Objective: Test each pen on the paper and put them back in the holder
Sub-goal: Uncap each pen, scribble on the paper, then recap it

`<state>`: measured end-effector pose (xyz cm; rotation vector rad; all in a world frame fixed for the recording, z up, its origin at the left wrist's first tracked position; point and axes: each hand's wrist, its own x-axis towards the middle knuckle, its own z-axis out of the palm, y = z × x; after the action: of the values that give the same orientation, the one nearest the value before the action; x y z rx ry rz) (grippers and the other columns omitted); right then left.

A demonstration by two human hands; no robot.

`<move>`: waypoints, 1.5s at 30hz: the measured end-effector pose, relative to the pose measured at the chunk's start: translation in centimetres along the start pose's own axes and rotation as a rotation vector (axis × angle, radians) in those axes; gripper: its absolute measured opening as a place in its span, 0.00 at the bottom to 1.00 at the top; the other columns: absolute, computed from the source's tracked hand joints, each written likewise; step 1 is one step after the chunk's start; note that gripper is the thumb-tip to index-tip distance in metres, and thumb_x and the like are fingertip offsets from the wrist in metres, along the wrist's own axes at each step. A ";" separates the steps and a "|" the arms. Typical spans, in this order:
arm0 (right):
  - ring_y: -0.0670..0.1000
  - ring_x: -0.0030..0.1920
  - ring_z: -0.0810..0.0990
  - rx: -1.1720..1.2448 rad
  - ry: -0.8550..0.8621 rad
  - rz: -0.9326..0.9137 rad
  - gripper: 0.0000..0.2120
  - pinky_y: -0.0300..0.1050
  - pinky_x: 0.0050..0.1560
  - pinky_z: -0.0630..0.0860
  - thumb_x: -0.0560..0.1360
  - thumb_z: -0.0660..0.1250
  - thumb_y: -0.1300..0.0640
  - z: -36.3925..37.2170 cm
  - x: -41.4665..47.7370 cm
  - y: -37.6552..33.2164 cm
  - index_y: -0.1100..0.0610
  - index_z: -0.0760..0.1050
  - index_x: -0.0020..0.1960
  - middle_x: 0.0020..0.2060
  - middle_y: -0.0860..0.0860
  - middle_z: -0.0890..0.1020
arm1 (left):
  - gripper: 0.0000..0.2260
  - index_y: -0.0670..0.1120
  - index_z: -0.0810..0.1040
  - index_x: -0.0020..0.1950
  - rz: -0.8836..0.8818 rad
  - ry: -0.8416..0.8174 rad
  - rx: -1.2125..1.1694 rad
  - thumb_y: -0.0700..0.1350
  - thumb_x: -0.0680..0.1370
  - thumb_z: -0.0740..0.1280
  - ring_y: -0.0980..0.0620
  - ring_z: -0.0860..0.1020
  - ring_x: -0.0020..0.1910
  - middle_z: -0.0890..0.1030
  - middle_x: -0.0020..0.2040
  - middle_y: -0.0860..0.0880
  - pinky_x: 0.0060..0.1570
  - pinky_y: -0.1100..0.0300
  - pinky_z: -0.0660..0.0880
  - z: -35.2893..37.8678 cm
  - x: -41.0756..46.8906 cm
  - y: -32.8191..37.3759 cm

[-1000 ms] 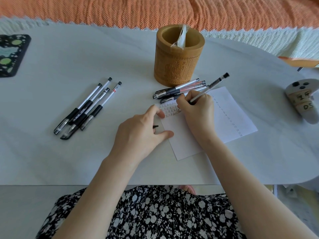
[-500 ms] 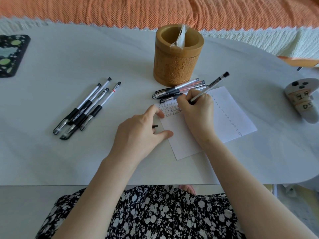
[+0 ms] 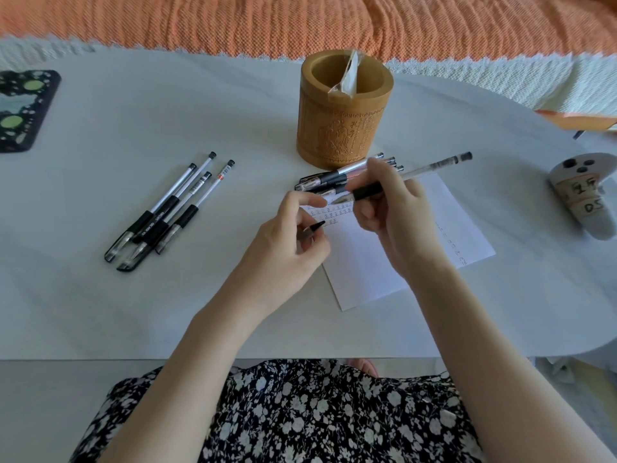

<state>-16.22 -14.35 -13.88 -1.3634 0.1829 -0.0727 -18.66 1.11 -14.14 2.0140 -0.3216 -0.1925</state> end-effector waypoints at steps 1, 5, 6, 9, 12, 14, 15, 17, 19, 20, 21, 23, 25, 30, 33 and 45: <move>0.51 0.25 0.59 -0.019 -0.019 0.003 0.18 0.40 0.27 0.58 0.79 0.59 0.57 0.1 -0.3 -0.1 0.62 0.76 0.33 0.21 0.53 0.63 | 0.13 0.50 0.68 0.59 -0.001 -0.013 -0.021 0.40 0.76 0.64 0.55 0.73 0.34 0.79 0.43 0.51 0.36 0.69 0.67 0.1 0.0 0.0; 0.50 0.23 0.60 -0.116 -0.054 -0.008 0.18 0.38 0.25 0.58 0.79 0.58 0.61 0.7 -0.9 -0.2 0.61 0.73 0.31 0.19 0.51 0.65 | 0.14 0.50 0.68 0.59 0.007 -0.026 -0.053 0.39 0.76 0.64 0.60 0.72 0.33 0.78 0.41 0.53 0.35 0.72 0.67 0.1 -0.1 0.1; 0.49 0.23 0.60 -0.143 -0.069 -0.012 0.18 0.38 0.25 0.58 0.79 0.58 0.62 0.8 -0.9 -0.3 0.62 0.73 0.31 0.19 0.51 0.65 | 0.14 0.50 0.69 0.59 0.009 -0.028 -0.061 0.39 0.76 0.64 0.60 0.72 0.33 0.78 0.40 0.53 0.35 0.73 0.67 0.1 -0.1 0.1; 0.48 0.22 0.60 -0.195 -0.143 -0.014 0.17 0.36 0.25 0.58 0.79 0.57 0.63 1.0 -1.1 -0.2 0.63 0.72 0.32 0.19 0.49 0.65 | 0.13 0.51 0.69 0.58 0.016 -0.031 -0.060 0.39 0.76 0.64 0.59 0.72 0.33 0.78 0.40 0.50 0.35 0.72 0.67 0.2 -0.1 0.2; 0.45 0.23 0.61 -0.236 -0.212 0.007 0.14 0.36 0.26 0.58 0.79 0.58 0.64 1.1 -1.3 -0.1 0.61 0.73 0.35 0.21 0.47 0.65 | 0.13 0.51 0.67 0.58 0.016 -0.028 -0.051 0.40 0.76 0.64 0.59 0.73 0.34 0.79 0.42 0.48 0.36 0.72 0.67 0.2 -0.2 0.2; 0.44 0.24 0.63 -0.239 -0.239 0.017 0.10 0.34 0.26 0.60 0.78 0.61 0.64 1.1 -1.3 0.0 0.59 0.72 0.38 0.23 0.47 0.66 | 0.14 0.53 0.67 0.59 0.016 -0.022 -0.059 0.40 0.76 0.64 0.60 0.74 0.36 0.79 0.43 0.49 0.36 0.72 0.68 0.2 -0.1 0.2; 0.44 0.24 0.64 -0.235 -0.250 0.011 0.09 0.34 0.26 0.60 0.78 0.63 0.63 1.0 -1.3 0.0 0.58 0.71 0.39 0.24 0.48 0.67 | 0.15 0.54 0.66 0.59 0.018 -0.021 -0.071 0.40 0.77 0.63 0.60 0.76 0.38 0.80 0.45 0.51 0.38 0.72 0.69 0.1 -0.1 0.2; 0.46 0.25 0.65 -0.225 -0.280 -0.025 0.10 0.35 0.27 0.60 0.76 0.66 0.62 0.8 -1.4 -0.2 0.56 0.73 0.36 0.24 0.49 0.71 | 0.16 0.56 0.66 0.60 0.024 -0.023 -0.093 0.40 0.77 0.62 0.59 0.77 0.42 0.81 0.48 0.54 0.41 0.71 0.70 0.1 -0.1 0.1; 0.46 0.25 0.66 -0.230 -0.305 -0.059 0.10 0.35 0.27 0.61 0.72 0.70 0.57 0.5 -1.5 -0.4 0.52 0.77 0.32 0.22 0.48 0.73 | 0.19 0.57 0.65 0.63 0.035 -0.024 -0.092 0.38 0.78 0.60 0.61 0.76 0.42 0.81 0.49 0.55 0.42 0.72 0.69 0.1 0.0 0.0; 0.46 0.25 0.66 -0.232 -0.299 -0.065 0.09 0.35 0.26 0.61 0.70 0.70 0.55 0.4 -1.5 -0.4 0.51 0.79 0.31 0.22 0.49 0.72 | 0.20 0.56 0.64 0.65 0.039 -0.026 -0.090 0.37 0.78 0.60 0.62 0.76 0.42 0.81 0.49 0.55 0.43 0.73 0.68 0.1 0.0 -0.1; 0.47 0.25 0.65 -0.226 -0.280 -0.065 0.07 0.35 0.26 0.60 0.68 0.71 0.53 0.2 -1.4 -0.4 0.51 0.80 0.31 0.23 0.51 0.70 | 0.20 0.54 0.63 0.67 0.043 -0.030 -0.093 0.37 0.79 0.60 0.63 0.77 0.44 0.81 0.48 0.55 0.45 0.74 0.69 0.1 0.0 -0.2; 0.48 0.26 0.64 -0.196 -0.241 -0.054 0.05 0.37 0.26 0.60 0.66 0.72 0.52 -0.2 -1.2 -0.2 0.53 0.80 0.34 0.26 0.54 0.68 | 0.20 0.50 0.64 0.68 0.057 -0.021 -0.114 0.37 0.79 0.62 0.62 0.79 0.47 0.81 0.48 0.55 0.51 0.71 0.71 0.1 0.0 -0.4; 0.48 0.26 0.67 -0.166 -0.225 -0.037 0.12 0.37 0.27 0.63 0.67 0.71 0.52 -0.5 -1.0 0.0 0.62 0.79 0.40 0.25 0.51 0.72 | 0.16 0.48 0.68 0.64 0.054 0.040 -0.137 0.39 0.77 0.64 0.60 0.81 0.46 0.82 0.49 0.52 0.50 0.67 0.74 0.1 0.1 -0.5; 0.49 0.29 0.72 -0.054 -0.280 0.000 0.15 0.38 0.29 0.69 0.69 0.68 0.54 -0.5 -0.9 0.1 0.67 0.78 0.46 0.31 0.54 0.78 | 0.02 0.44 0.77 0.46 0.032 0.227 -0.140 0.40 0.75 0.68 0.56 0.82 0.32 0.83 0.38 0.48 0.34 0.66 0.78 -0.6 0.4 -0.7; 0.48 0.28 0.73 -0.047 -0.260 0.027 0.15 0.37 0.28 0.69 0.69 0.69 0.54 -0.4 -0.9 0.2 0.67 0.78 0.45 0.29 0.53 0.78 | 0.03 0.47 0.77 0.43 0.048 0.226 -0.130 0.40 0.75 0.68 0.54 0.81 0.30 0.82 0.35 0.50 0.31 0.64 0.77 -0.7 0.3 -0.8; 0.49 0.30 0.70 -0.009 -0.140 0.056 0.08 0.37 0.32 0.68 0.76 0.66 0.59 0.5 -1.0 0.3 0.62 0.77 0.41 0.30 0.53 0.75 | 0.02 0.47 0.77 0.43 0.083 0.306 -0.061 0.44 0.76 0.68 0.55 0.77 0.25 0.81 0.33 0.52 0.28 0.62 0.73 0.4 1.4 -0.4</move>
<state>-17.16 -13.60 -13.95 -1.3659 0.1036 0.0705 -17.39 0.56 -14.68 1.9306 -0.2017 0.1556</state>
